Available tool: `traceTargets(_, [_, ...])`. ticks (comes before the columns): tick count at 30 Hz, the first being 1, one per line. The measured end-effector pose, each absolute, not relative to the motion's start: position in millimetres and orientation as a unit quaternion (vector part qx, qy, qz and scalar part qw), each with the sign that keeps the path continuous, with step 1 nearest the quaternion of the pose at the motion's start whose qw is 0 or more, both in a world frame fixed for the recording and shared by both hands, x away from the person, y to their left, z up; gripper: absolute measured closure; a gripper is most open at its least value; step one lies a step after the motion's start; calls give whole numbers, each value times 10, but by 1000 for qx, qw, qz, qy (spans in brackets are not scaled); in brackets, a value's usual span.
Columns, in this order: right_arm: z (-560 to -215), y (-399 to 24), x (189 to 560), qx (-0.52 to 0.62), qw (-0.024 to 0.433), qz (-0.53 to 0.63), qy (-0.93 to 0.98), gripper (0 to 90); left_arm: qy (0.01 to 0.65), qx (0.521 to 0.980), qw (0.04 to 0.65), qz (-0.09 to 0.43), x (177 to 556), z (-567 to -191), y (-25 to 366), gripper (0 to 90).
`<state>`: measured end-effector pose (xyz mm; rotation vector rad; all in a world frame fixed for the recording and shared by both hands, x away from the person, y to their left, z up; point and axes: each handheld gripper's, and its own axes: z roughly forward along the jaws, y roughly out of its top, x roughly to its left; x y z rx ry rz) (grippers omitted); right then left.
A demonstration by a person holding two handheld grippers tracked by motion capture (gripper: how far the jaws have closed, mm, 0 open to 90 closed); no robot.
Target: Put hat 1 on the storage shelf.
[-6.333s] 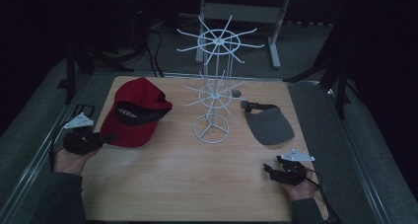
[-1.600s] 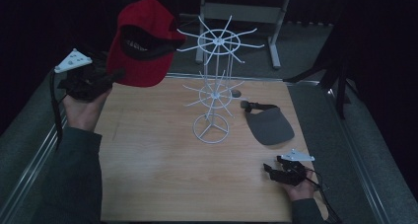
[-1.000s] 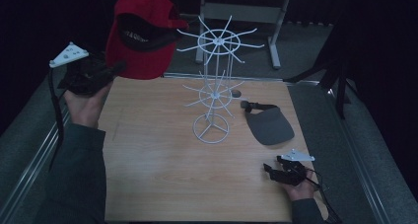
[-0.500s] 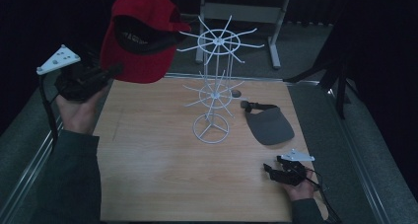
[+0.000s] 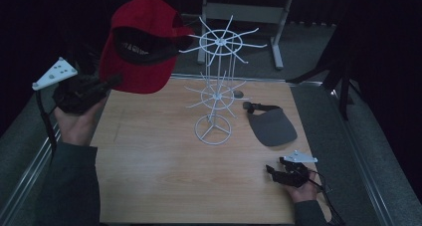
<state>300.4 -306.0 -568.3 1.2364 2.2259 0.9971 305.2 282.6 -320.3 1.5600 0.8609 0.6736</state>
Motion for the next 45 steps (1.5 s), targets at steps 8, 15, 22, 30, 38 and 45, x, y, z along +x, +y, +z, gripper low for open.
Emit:
traceTargets(8, [-5683, -3059, 3004, 442, 203, 356, 798, 324, 380, 668, 572, 288, 3035, -3456, 2872, 855])
traceTargets(15, [-5683, -3059, 3004, 442, 203, 356, 798, 324, 393, 673, 559, 283, 3052, -3783, 2878, 854])
traceTargets(22, [-5683, -3059, 3003, 442, 203, 356, 798, 325, 402, 684, 545, 271, 3068, -4040, 2824, 853])
traceTargets(30, [-5684, -3058, 3003, 443, 202, 356, 798, 324, 389, 699, 533, 277, 3005, -4209, 2708, 849])
traceTargets(38, [-5683, -3058, 3002, 443, 202, 356, 797, 324, 381, 697, 546, 264, 3005, -4166, 2714, 692])
traceTargets(45, [-5683, -3060, 3004, 443, 202, 357, 797, 323, 392, 691, 550, 256, 2979, -4133, 2768, 546])
